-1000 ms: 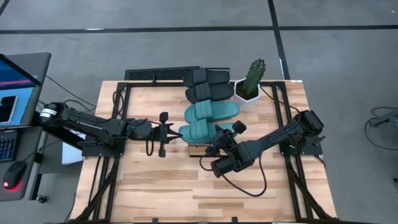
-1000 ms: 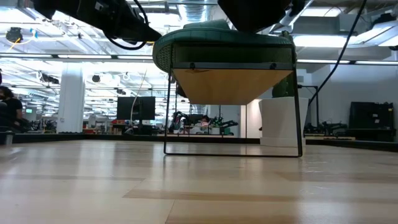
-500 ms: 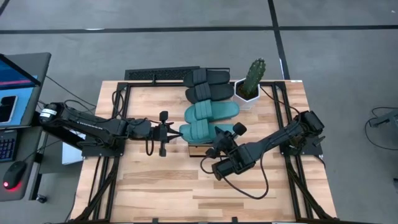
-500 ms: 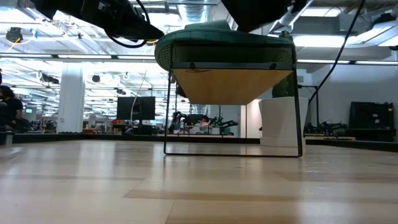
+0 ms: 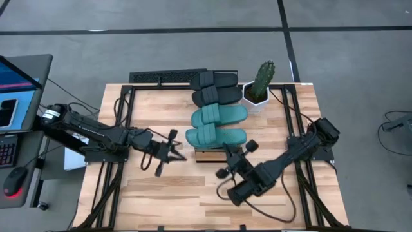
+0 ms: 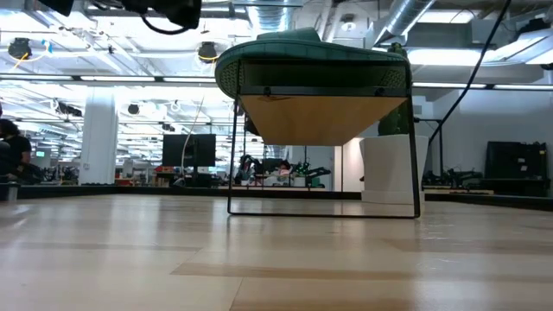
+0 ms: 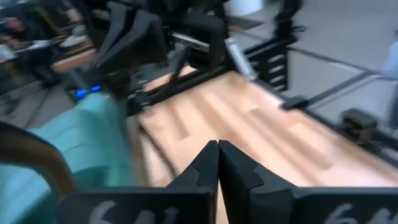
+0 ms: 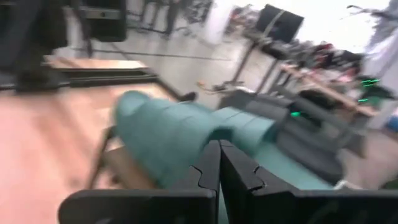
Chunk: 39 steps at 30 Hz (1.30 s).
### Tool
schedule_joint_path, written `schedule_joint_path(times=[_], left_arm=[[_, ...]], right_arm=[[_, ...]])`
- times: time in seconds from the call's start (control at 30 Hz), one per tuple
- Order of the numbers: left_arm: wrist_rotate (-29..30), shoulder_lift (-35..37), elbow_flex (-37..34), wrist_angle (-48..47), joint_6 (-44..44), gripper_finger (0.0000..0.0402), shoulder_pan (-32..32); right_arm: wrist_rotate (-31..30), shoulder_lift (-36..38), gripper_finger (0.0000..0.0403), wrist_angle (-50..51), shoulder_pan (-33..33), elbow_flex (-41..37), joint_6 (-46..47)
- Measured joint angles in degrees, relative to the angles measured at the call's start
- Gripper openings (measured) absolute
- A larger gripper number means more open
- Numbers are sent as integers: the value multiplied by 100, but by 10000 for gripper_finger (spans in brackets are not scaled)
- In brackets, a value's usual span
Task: Pick and place slides into the shelf
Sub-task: Adjust the black and green slippers
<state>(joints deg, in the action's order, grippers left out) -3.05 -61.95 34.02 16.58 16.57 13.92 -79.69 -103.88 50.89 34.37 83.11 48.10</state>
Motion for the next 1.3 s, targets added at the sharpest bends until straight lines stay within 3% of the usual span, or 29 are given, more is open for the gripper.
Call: schedule_joint_path(times=[0.27, 0.4, 0.8, 1.3], left_arm=[[-270, -105, -256, 949, -570, 0, 132], [-137, -402, -536, 1568, -908, 0, -86], [-233, -1451, -592, 2506, -1181, 0, -434], [-109, -1469, -590, 2491, -1179, 0, -445]], right_arm=[[1123, -1, 0, -352, 256, 2, -99], [1338, -52, 0, -514, 111, 4, -384], [1687, -50, 0, -791, -285, -304, -461], [1689, -42, 0, -830, -741, -483, -656]])
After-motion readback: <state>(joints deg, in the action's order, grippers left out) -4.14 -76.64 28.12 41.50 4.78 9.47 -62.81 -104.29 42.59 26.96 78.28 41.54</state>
